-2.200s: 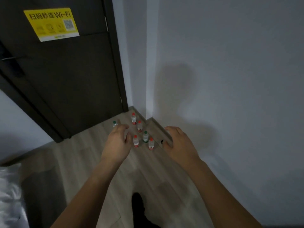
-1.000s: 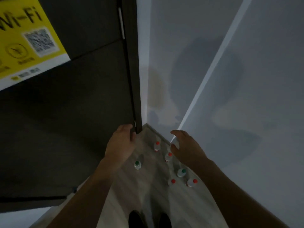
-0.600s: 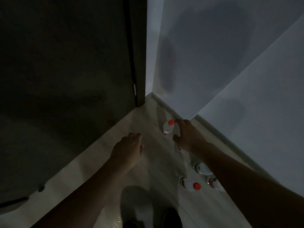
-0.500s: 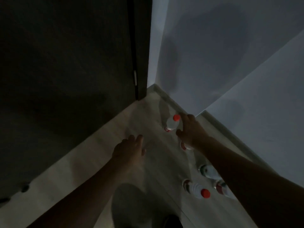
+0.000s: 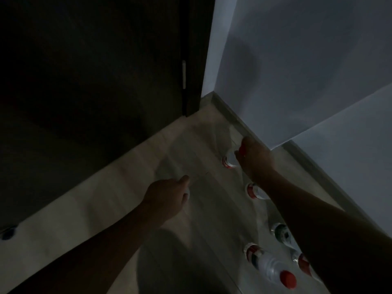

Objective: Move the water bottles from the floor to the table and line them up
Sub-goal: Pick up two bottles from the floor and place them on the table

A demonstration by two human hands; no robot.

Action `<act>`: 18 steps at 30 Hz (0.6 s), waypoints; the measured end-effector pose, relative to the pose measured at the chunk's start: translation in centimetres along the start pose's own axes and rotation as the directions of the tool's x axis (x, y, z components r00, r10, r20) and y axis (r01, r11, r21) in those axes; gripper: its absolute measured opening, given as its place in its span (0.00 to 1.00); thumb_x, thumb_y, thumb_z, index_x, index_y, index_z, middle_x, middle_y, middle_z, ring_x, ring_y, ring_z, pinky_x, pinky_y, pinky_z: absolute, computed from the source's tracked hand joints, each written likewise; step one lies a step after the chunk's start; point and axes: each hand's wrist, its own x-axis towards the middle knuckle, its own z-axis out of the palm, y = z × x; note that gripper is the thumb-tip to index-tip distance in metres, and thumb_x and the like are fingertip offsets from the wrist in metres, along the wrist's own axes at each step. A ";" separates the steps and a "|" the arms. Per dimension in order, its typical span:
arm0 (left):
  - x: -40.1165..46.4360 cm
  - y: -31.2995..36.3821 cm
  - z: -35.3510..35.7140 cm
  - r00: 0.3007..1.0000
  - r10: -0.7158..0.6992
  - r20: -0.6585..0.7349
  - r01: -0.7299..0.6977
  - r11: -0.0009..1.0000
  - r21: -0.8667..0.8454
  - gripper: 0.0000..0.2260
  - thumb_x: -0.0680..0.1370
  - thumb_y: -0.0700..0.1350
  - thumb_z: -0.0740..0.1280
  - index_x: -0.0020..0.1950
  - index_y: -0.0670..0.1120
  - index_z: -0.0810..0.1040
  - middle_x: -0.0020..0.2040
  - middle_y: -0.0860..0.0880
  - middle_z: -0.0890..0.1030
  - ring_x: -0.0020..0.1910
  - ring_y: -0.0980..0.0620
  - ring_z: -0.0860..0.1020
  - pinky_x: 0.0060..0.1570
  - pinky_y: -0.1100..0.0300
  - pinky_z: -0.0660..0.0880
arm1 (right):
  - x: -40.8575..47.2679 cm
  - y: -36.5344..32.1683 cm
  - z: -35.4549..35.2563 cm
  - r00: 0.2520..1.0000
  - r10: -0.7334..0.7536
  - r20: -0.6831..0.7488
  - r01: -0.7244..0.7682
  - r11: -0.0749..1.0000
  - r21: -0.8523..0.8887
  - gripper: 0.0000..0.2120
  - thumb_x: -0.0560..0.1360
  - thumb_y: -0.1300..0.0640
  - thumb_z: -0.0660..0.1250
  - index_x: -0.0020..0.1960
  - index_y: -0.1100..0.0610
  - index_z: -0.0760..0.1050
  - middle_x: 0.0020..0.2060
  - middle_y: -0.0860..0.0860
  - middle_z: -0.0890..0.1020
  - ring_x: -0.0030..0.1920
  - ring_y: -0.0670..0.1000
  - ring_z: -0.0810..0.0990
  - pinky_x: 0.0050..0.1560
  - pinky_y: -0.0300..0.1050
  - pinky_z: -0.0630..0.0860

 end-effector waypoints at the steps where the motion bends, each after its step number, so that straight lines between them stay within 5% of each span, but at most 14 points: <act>1: -0.3 0.2 -1.0 1.000 -0.007 -0.020 0.007 1.000 -0.003 0.22 0.79 0.57 0.59 0.72 0.52 0.66 0.48 0.48 0.83 0.46 0.47 0.82 0.35 0.58 0.65 | -0.7 -0.4 -0.5 1.000 -0.005 -0.017 0.005 1.000 0.020 0.07 0.77 0.50 0.67 0.50 0.51 0.70 0.43 0.49 0.77 0.37 0.46 0.73 0.33 0.41 0.69; 7: -3.4 1.8 -13.1 0.993 -0.113 -0.041 0.108 0.988 -0.106 0.16 0.78 0.58 0.62 0.63 0.53 0.70 0.45 0.48 0.82 0.45 0.45 0.81 0.36 0.58 0.65 | -6.6 -5.3 -10.5 0.999 -0.025 0.039 0.022 0.996 0.088 0.10 0.75 0.46 0.66 0.50 0.49 0.68 0.41 0.50 0.78 0.38 0.52 0.79 0.38 0.50 0.80; 15: -13.3 6.6 -41.1 0.975 -0.159 -0.154 0.124 0.969 -0.216 0.16 0.75 0.59 0.64 0.60 0.55 0.74 0.48 0.49 0.84 0.50 0.45 0.82 0.40 0.58 0.67 | -19.2 -13.7 -38.6 0.995 -0.068 0.079 0.060 0.993 0.102 0.11 0.77 0.43 0.64 0.47 0.44 0.62 0.33 0.42 0.73 0.30 0.41 0.73 0.33 0.37 0.69; 18: -19.7 9.4 -51.9 0.954 -0.183 -0.236 0.123 0.961 -0.248 0.13 0.76 0.60 0.65 0.57 0.56 0.76 0.40 0.55 0.79 0.43 0.51 0.82 0.34 0.63 0.61 | -25.6 -16.7 -49.4 0.996 -0.077 0.045 0.070 0.988 0.140 0.10 0.77 0.42 0.64 0.49 0.44 0.64 0.32 0.41 0.73 0.30 0.39 0.74 0.29 0.33 0.63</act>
